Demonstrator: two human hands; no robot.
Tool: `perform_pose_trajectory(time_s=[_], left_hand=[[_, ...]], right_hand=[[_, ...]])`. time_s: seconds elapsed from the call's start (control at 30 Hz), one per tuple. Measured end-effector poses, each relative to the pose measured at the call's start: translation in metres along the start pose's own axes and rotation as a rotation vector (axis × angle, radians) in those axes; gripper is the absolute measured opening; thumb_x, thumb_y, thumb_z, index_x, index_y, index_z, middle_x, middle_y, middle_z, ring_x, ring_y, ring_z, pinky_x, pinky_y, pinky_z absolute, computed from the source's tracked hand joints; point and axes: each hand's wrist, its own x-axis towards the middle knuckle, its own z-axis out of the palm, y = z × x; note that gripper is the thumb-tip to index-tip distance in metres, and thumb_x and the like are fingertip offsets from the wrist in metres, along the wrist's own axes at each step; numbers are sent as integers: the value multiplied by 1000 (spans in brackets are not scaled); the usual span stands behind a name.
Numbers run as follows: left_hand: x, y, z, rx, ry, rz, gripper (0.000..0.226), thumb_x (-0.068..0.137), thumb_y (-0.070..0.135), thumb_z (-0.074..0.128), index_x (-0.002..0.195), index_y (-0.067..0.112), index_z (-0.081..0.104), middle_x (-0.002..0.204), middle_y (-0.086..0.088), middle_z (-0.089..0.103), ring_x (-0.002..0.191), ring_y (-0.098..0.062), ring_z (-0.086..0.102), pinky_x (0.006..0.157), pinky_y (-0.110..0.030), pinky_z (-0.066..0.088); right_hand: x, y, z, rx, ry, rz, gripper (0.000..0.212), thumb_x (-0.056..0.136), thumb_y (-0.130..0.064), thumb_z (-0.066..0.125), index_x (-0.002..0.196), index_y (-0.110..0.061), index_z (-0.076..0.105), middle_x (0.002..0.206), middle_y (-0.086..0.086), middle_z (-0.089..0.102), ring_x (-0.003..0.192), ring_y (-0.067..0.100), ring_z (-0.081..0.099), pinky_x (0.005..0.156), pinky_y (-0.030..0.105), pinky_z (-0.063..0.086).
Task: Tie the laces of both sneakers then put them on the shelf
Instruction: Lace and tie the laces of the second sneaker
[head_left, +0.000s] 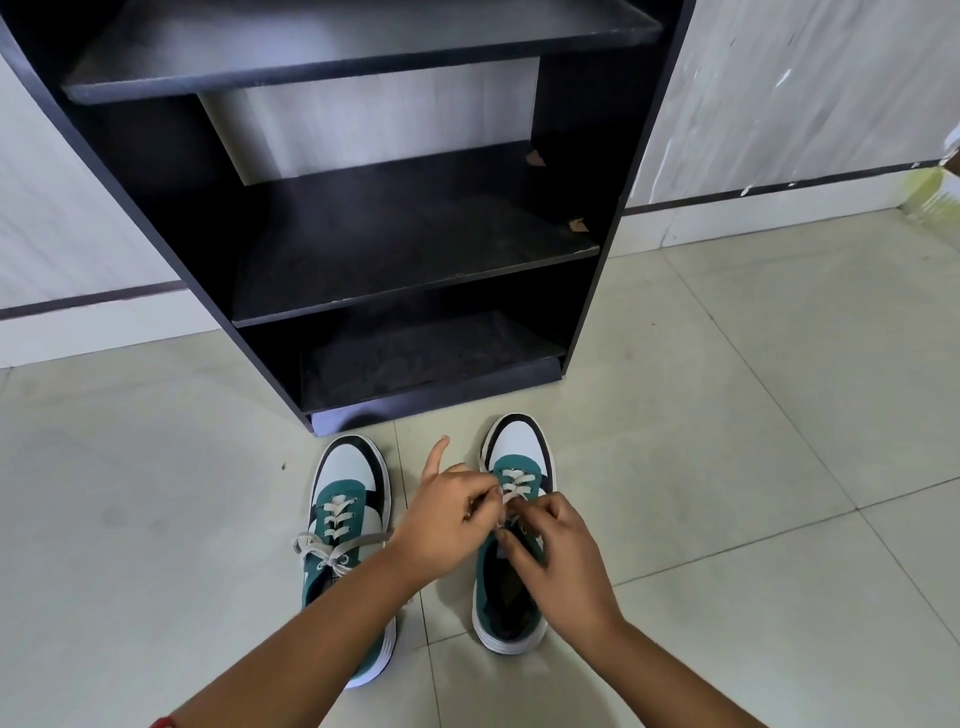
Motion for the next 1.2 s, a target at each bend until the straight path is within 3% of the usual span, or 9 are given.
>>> perform_pose_trajectory(time_s=[0.27,0.37,0.5,0.63,0.73,0.83,0.97,1.03,1.2], left_hand=[[-10,-16,-13,-58,92,46,33,89,44,41,92,22,65,54,21,56,62,7,55,114,-26,21],[-17,-26,-17,77,174,55,34,87,39,47,64,16,56,51,10,48,50,-13,48,76,-26,45],[-28,-36,-18,258,246,-91,30,79,35,44,54,22,35,45,8,35,42,-13,37,43,-17,26],[-32,-57,-19,484,129,-196,31,62,13,65,50,17,38,40,2,41,38,-19,32,41,-18,23],[-35,-65,-12,731,-64,-211,23,47,0,74,60,11,57,53,-7,60,46,-26,50,46,-21,33],[-38,-66,0,780,-168,-193,53,59,5,65,111,14,58,104,-9,65,100,-31,60,94,-45,43],[-35,-36,18,238,-120,-209,41,84,18,54,125,28,52,125,3,60,112,-18,56,99,-35,43],[-35,-19,29,-46,-67,-272,30,89,23,54,118,28,59,123,6,59,107,-9,56,92,-23,42],[-35,-13,41,-68,22,-250,11,84,17,62,94,17,67,114,5,58,104,-7,57,92,-20,42]], right_hand=[[14,0,-25,442,108,160,10,74,-20,59,64,-19,61,106,-7,62,100,-2,57,90,17,42],[26,3,-54,656,132,268,29,81,-15,53,52,-10,52,53,-3,60,60,16,61,70,29,49],[27,19,-76,440,146,310,46,87,-19,59,49,0,43,46,10,47,44,19,49,55,30,45],[23,35,-90,-238,139,313,48,81,-34,61,46,-14,35,42,0,37,45,20,38,47,27,29],[21,47,-101,-585,-106,399,28,79,-42,60,61,-22,51,65,-2,59,67,23,58,54,25,38],[15,60,-90,-752,-488,472,29,81,-43,55,100,-23,63,110,2,66,102,24,61,79,29,45],[12,58,-63,-368,-421,210,36,89,-25,50,125,-23,55,129,-3,61,118,17,55,96,30,43],[14,46,-48,-122,-347,152,29,88,-28,57,116,-23,61,119,-5,66,109,14,60,92,27,46],[9,39,-24,-113,-171,132,13,75,-29,72,85,-21,68,94,-4,71,78,12,65,77,34,54]])
